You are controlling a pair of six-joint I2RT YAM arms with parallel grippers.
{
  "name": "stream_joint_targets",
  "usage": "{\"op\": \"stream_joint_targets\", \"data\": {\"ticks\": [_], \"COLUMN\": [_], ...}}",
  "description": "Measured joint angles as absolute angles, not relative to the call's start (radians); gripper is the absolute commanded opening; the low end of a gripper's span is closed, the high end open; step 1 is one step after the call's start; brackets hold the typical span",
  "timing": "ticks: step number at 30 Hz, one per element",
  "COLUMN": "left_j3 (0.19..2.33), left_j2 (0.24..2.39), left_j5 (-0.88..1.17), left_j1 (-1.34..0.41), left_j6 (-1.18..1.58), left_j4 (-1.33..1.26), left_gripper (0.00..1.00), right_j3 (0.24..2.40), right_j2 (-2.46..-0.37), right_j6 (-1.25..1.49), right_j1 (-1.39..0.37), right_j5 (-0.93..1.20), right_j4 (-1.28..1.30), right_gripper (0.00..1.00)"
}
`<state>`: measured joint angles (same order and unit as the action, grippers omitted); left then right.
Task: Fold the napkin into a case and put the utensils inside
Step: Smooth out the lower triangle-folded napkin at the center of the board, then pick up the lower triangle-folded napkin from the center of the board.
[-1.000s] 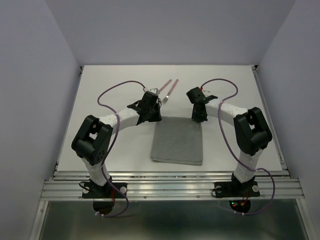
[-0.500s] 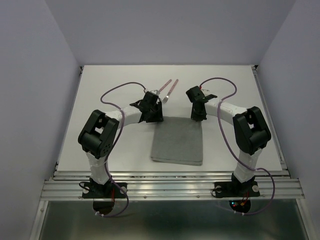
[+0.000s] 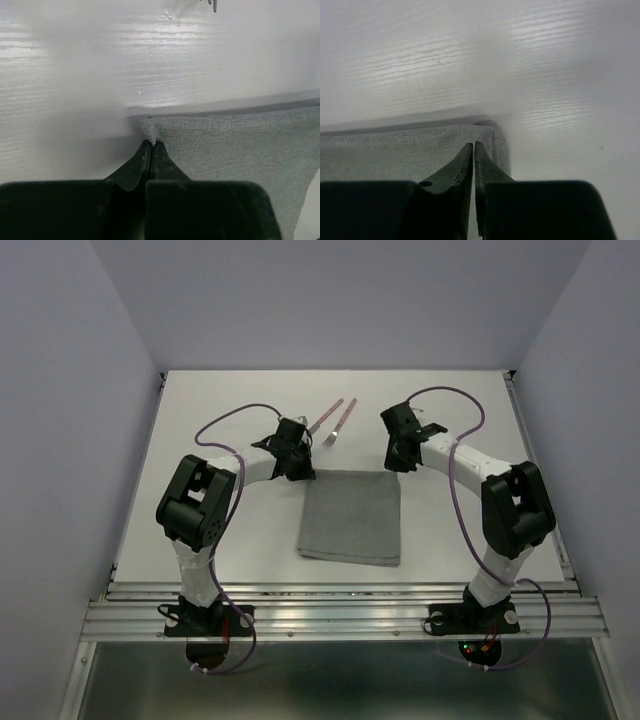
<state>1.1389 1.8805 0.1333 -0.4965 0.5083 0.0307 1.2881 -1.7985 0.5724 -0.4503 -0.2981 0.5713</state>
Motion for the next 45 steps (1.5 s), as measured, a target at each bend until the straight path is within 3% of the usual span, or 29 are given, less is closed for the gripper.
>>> {"op": "stream_joint_targets", "data": {"ticks": [2, 3, 4, 5, 6, 9, 12, 19, 23, 26, 30, 33, 45], "left_j3": [1.138, 1.138, 1.138, 1.138, 1.138, 1.139, 1.139, 1.137, 1.135, 1.135, 1.139, 1.177, 1.364], "left_j2": [1.88, 1.88, 1.88, 1.88, 1.88, 1.877, 1.864, 1.739, 1.622, 1.583, 1.602, 1.663, 1.906], "left_j5": [0.152, 0.157, 0.163, 0.172, 0.178, 0.199, 0.202, 0.155, 0.118, 0.103, 0.099, 0.122, 0.234], "left_j1": [-0.482, -0.476, -0.471, -0.469, -0.469, -0.471, -0.471, -0.476, -0.495, -0.531, -0.597, -0.652, -0.712], "left_j6": [0.507, 0.506, 0.505, 0.505, 0.5, 0.495, 0.488, 0.489, 0.5, 0.514, 0.529, 0.542, 0.565], "left_j4": [0.03, 0.028, 0.028, 0.027, 0.027, 0.02, 0.031, 0.107, 0.123, 0.125, 0.142, 0.157, 0.112], "left_gripper": [0.0, 0.06, 0.26, 0.38, 0.57, 0.66, 0.66, 0.61, 0.55, 0.47, 0.26, 0.02, 0.0], "right_j3": [1.288, 1.288, 1.288, 1.288, 1.286, 1.267, 1.234, 1.161, 1.142, 1.123, 1.104, 1.082, 1.063], "right_j2": [-1.76, -1.744, -1.731, -1.724, -1.718, -1.71, -1.705, -1.669, -1.645, -1.626, -1.621, -1.62, -1.64], "right_j6": [0.573, 0.574, 0.575, 0.577, 0.579, 0.586, 0.599, 0.606, 0.605, 0.595, 0.587, 0.583, 0.572], "right_j1": [-0.434, -0.426, -0.422, -0.418, -0.413, -0.411, -0.41, -0.398, -0.393, -0.388, -0.374, -0.356, -0.34], "right_j5": [-0.293, -0.291, -0.29, -0.289, -0.287, -0.283, -0.274, -0.25, -0.242, -0.224, -0.191, -0.151, -0.048], "right_j4": [0.569, 0.567, 0.565, 0.564, 0.563, 0.557, 0.556, 0.555, 0.547, 0.537, 0.511, 0.483, 0.399], "right_gripper": [0.11, 0.11, 0.11, 0.11, 0.12, 0.14, 0.14, 0.22, 0.61, 0.68, 0.68, 0.68, 0.69]}}
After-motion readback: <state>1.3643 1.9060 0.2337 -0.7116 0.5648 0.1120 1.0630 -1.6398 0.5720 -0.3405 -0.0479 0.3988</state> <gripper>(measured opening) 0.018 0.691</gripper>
